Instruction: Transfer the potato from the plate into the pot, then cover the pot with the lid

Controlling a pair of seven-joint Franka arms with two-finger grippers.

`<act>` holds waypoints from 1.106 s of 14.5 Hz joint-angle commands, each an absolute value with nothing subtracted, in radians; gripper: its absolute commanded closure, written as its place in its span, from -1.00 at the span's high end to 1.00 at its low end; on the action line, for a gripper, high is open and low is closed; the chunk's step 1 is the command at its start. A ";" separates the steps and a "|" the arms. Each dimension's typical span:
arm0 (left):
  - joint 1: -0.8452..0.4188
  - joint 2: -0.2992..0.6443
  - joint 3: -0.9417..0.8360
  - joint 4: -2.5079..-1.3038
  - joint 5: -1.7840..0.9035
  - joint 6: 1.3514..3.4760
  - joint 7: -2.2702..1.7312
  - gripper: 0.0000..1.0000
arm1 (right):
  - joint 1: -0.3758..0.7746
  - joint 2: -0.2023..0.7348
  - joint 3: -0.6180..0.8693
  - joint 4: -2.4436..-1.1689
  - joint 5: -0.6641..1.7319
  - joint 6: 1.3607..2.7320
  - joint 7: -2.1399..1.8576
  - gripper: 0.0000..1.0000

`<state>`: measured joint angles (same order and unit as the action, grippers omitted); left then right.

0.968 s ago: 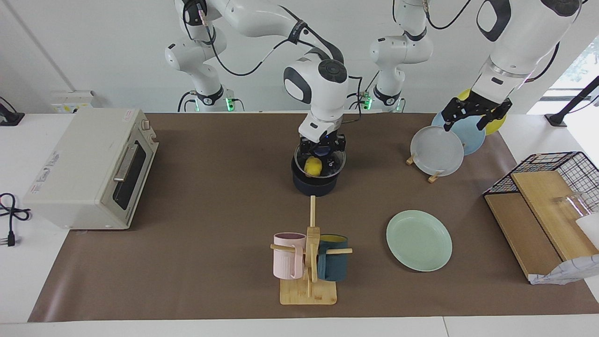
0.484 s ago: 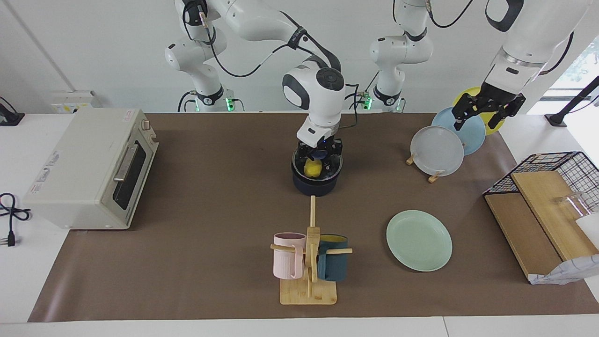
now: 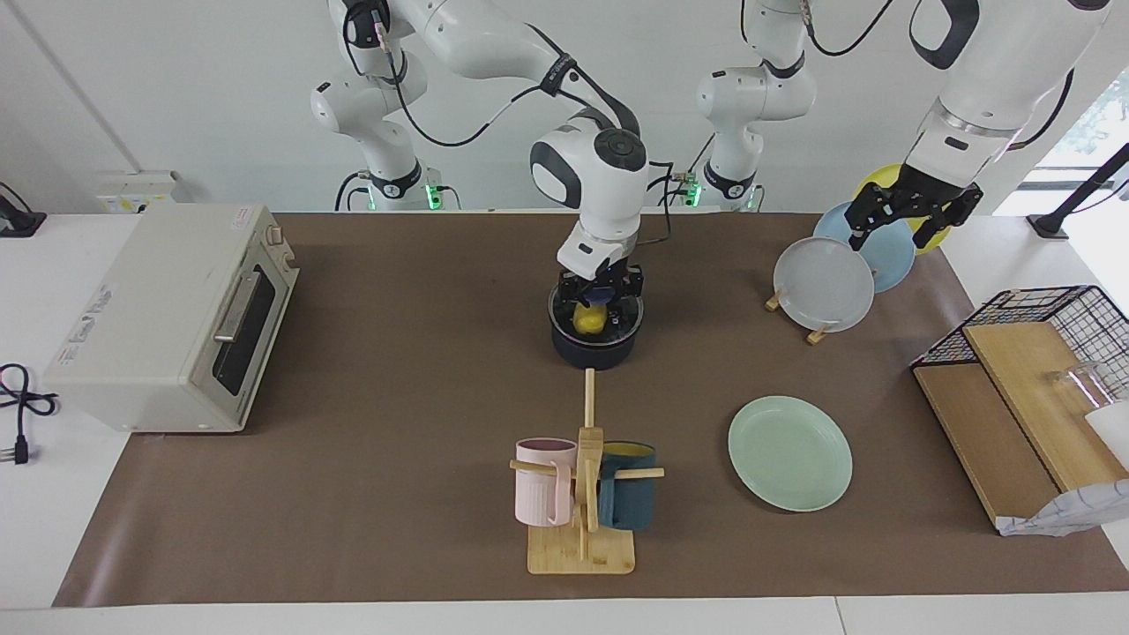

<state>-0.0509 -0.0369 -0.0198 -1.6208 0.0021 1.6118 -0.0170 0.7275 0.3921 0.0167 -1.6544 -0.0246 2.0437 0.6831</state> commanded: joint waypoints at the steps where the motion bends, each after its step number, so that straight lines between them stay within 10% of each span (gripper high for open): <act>1: -0.081 -0.041 -0.003 -1.624 -0.009 1.605 -0.029 1.00 | 0.721 0.364 0.021 -1.713 -0.037 2.100 0.681 -1.00; 9: -0.080 -0.048 -0.006 -1.626 -0.009 1.603 -0.026 1.00 | 0.719 0.360 0.021 -1.718 -0.035 2.102 0.687 -1.00; 10: -0.078 -0.049 -0.006 -1.626 -0.009 1.605 -0.026 1.00 | 0.718 0.360 0.021 -1.718 -0.034 2.102 0.687 -0.80; 11: -0.077 -0.049 -0.006 -1.626 -0.008 1.605 -0.026 1.00 | 0.719 0.360 0.021 -1.717 -0.034 2.102 0.689 0.66; 12: -0.075 -0.049 -0.006 -1.626 -0.009 1.606 -0.025 1.00 | 0.719 0.360 0.021 -1.712 -0.034 2.102 0.690 1.00; 16: -0.074 -0.049 -0.006 -1.626 -0.009 1.606 -0.025 1.00 | 0.697 0.351 0.017 -1.631 -0.028 2.031 0.684 1.00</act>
